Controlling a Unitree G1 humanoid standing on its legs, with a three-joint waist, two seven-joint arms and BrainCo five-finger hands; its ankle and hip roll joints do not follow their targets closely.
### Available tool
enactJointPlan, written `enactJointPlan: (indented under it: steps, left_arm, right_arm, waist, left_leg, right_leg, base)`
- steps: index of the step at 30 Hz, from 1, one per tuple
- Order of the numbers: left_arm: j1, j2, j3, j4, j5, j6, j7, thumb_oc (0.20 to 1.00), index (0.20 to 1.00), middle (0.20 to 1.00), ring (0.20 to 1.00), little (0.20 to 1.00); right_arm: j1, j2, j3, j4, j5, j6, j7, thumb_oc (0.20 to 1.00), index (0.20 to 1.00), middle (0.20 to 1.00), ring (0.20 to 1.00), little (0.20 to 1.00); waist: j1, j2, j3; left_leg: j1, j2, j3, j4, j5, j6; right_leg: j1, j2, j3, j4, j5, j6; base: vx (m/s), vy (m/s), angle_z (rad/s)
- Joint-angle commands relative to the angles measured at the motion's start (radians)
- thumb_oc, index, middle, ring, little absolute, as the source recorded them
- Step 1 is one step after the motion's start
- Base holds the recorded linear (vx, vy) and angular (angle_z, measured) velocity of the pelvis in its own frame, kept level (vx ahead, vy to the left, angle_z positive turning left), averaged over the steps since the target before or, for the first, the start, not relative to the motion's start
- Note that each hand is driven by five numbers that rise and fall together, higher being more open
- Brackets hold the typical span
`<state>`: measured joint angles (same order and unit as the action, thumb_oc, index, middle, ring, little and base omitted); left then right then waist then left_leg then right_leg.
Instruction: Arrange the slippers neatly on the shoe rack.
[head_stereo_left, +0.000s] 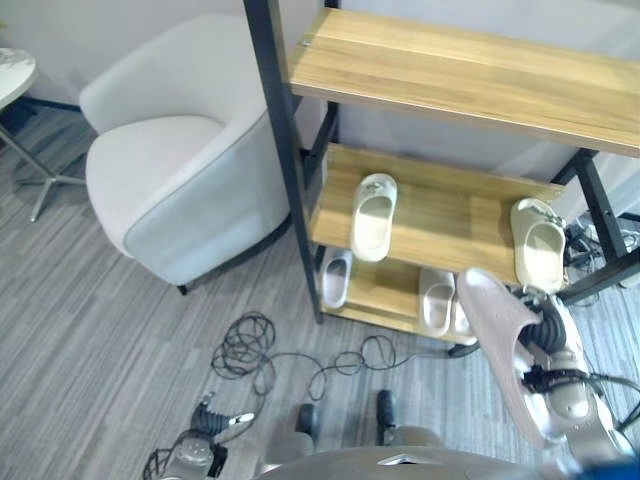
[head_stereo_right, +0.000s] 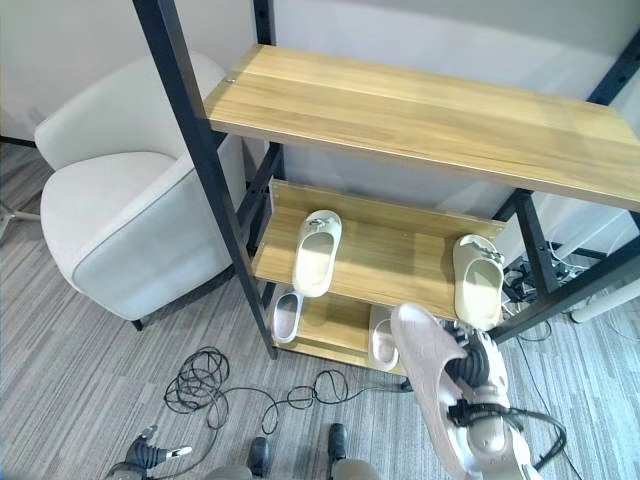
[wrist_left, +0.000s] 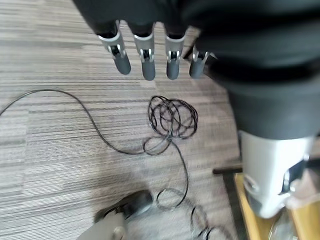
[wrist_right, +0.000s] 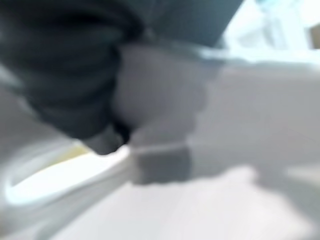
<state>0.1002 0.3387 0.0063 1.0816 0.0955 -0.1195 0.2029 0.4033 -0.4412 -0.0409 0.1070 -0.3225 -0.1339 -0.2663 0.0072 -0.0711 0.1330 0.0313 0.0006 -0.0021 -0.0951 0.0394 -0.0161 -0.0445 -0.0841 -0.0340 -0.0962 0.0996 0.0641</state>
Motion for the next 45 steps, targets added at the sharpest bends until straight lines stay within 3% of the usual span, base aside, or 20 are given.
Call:
enactJointPlan:
  steps: [1,5,6,7,14,15,16,17,18,20,21,25,33,45]
  left_arm:
    - [-0.043,0.076,0.046,-0.058,-0.077,-0.035,0.043,1.0,1.0,1.0,1.0,1.0]
    - [-0.025,0.125,0.094,-0.195,-0.121,-0.049,0.076,1.0,1.0,1.0,1.0,1.0]
    - [-0.048,0.019,0.16,-0.146,-0.298,-0.049,0.217,1.0,1.0,1.0,1.0,1.0]
    - [-0.111,0.037,0.175,-0.111,-0.409,-0.096,0.266,1.0,1.0,1.0,1.0,1.0]
    - [-0.156,0.073,0.151,-0.185,-0.458,-0.166,0.346,1.0,1.0,1.0,1.0,1.0]
    - [-0.256,0.012,0.081,-0.144,-0.454,-0.166,0.445,1.0,1.0,1.0,1.0,1.0]
    - [-0.262,0.011,0.082,-0.14,-0.453,-0.167,0.446,1.0,1.0,1.0,1.0,1.0]
    - [-0.406,0.001,-0.04,-0.159,-0.454,-0.159,0.5,1.0,1.0,1.0,1.0,1.0]
    - [-0.447,0.022,-0.072,-0.217,-0.452,-0.157,0.504,1.0,1.0,1.0,1.0,1.0]
    - [-0.458,0.036,-0.066,-0.231,-0.466,-0.154,0.507,1.0,1.0,1.0,1.0,1.0]
    - [-0.468,0.051,-0.067,-0.275,-0.438,-0.122,0.527,1.0,1.0,1.0,1.0,1.0]
    - [-0.502,0.047,-0.12,-0.419,-0.285,-0.029,0.582,1.0,1.0,1.0,1.0,1.0]
    - [-0.553,0.079,-0.059,-0.585,-0.204,0.04,0.592,1.0,1.0,1.0,1.0,1.0]
    - [-0.66,0.107,-0.027,-0.617,-0.192,0.039,0.593,1.0,1.0,1.0,1.0,1.0]
  right_arm:
    - [-0.02,-0.037,-0.093,-0.087,0.057,-0.062,0.031,0.2,0.2,0.2,0.2,0.2]
    - [-0.017,-0.047,-0.105,-0.076,0.075,-0.059,0.031,0.2,0.2,0.2,0.2,0.2]
    - [-0.111,-0.028,-0.025,-0.002,0.126,-0.059,-0.013,0.2,0.2,0.2,0.2,0.2]
    - [-0.156,-0.029,0.003,0.023,0.163,-0.058,-0.056,0.2,0.2,0.2,0.2,0.2]
    - [-0.21,-0.07,-0.005,-0.04,0.176,-0.071,-0.16,0.2,0.2,0.2,0.2,0.2]
    - [-0.307,-0.056,0.062,0.019,0.202,-0.068,-0.221,0.2,0.2,0.2,0.2,0.2]
    - [-0.314,-0.057,0.063,0.024,0.202,-0.071,-0.223,0.2,0.2,0.2,0.2,0.2]
    - [-0.373,-0.068,0.135,0.017,0.193,-0.073,-0.266,0.2,0.2,0.2,0.2,0.2]
    - [-0.42,-0.078,0.145,0.019,0.2,-0.058,-0.289,0.2,0.2,0.2,0.2,0.2]
    - [-0.458,-0.079,0.152,0.043,0.211,-0.049,-0.297,0.2,0.2,0.2,0.2,0.2]
    - [-0.505,-0.079,0.155,0.066,0.23,-0.033,-0.309,0.2,0.2,0.2,0.2,0.2]
    - [-0.566,-0.077,0.135,0.099,0.238,-0.007,-0.333,0.2,0.2,0.2,0.2,0.2]
    - [-0.669,-0.09,0.06,0.24,0.183,0.076,-0.361,0.2,0.2,0.2,0.2,0.2]
    - [-0.94,-0.16,0.092,0.505,0.198,0.071,-0.338,0.2,0.2,0.2,0.2,0.2]
  waist:
    - [0.023,0.052,0.037]
    - [0.02,0.041,0.085]
    - [0.025,0.027,0.143]
    - [0.02,0.025,0.19]
    - [0.024,0.036,0.259]
    - [0.017,0.043,0.276]
    - [0.016,0.044,0.277]
    - [-0.005,0.036,0.287]
    - [-0.003,0.047,0.292]
    - [-0.003,0.054,0.294]
    - [0.0,0.067,0.304]
    - [-0.001,0.085,0.316]
    - [0.013,0.115,0.292]
    - [0.043,0.125,0.259]
  left_leg:
    - [0.01,0.031,0.004,0.093,-0.138,-0.011]
    - [-0.044,0.035,-0.004,0.157,-0.146,-0.014]
    - [-0.121,0.037,-0.016,0.227,-0.147,-0.015]
    - [-0.185,0.038,-0.016,0.276,-0.145,-0.018]
    - [-0.407,0.027,-0.067,0.456,-0.162,-0.017]
    - [-0.483,0.031,-0.074,0.538,-0.187,-0.017]
    - [-0.49,0.031,-0.075,0.544,-0.19,-0.017]
    - [-0.544,0.045,-0.078,0.591,-0.2,-0.014]
    - [-0.62,0.051,-0.081,0.66,-0.218,-0.009]
    - [-0.662,0.054,-0.086,0.69,-0.227,-0.006]
    - [-0.711,0.053,-0.093,0.745,-0.273,-0.002]
    - [-0.893,0.039,-0.114,0.857,-0.295,0.013]
    - [-1.09,0.021,-0.129,0.953,-0.33,0.032]
    - [-1.215,0.001,-0.131,0.941,-0.326,0.034]
  right_leg:
    - [0.083,-0.019,-0.019,0.101,-0.166,0.074]
    - [0.037,-0.015,-0.023,0.161,-0.177,0.07]
    - [-0.025,-0.013,-0.029,0.211,-0.178,0.064]
    - [-0.088,-0.01,-0.028,0.264,-0.18,0.059]
    - [-0.254,-0.021,-0.054,0.426,-0.22,0.046]
    - [-0.327,-0.028,-0.058,0.52,-0.253,0.037]
    - [-0.334,-0.028,-0.059,0.526,-0.256,0.037]
    - [-0.399,-0.024,-0.044,0.586,-0.277,0.029]
    - [-0.474,-0.026,-0.041,0.656,-0.297,0.022]
    - [-0.516,-0.028,-0.041,0.692,-0.31,0.02]
    - [-0.565,-0.027,-0.033,0.745,-0.354,0.018]
    - [-0.731,-0.032,-0.037,0.848,-0.367,0.012]
    - [-0.939,-0.043,-0.036,0.958,-0.403,0.001]
    - [-1.074,-0.068,-0.027,0.976,-0.394,0.008]
  base:
    - [-0.03,-0.058,-0.04]
    - [-0.17,-0.066,0.0]
    - [-0.38,-0.095,0.01]
    - [-0.38,-0.095,-0.06]
    - [-0.16,-0.031,0.13]
    - [-0.05,0.0,0.16]
    - [-0.09,0.016,0.18]
    - [-0.07,0.045,0.27]
    - [-0.06,0.045,0.09]
    - [-0.01,0.022,-0.16]
    - [0.0,0.015,-0.19]
    - [-0.06,0.013,-0.07]
    - [0.0,0.006,0.05]
    - [0.01,0.001,0.03]
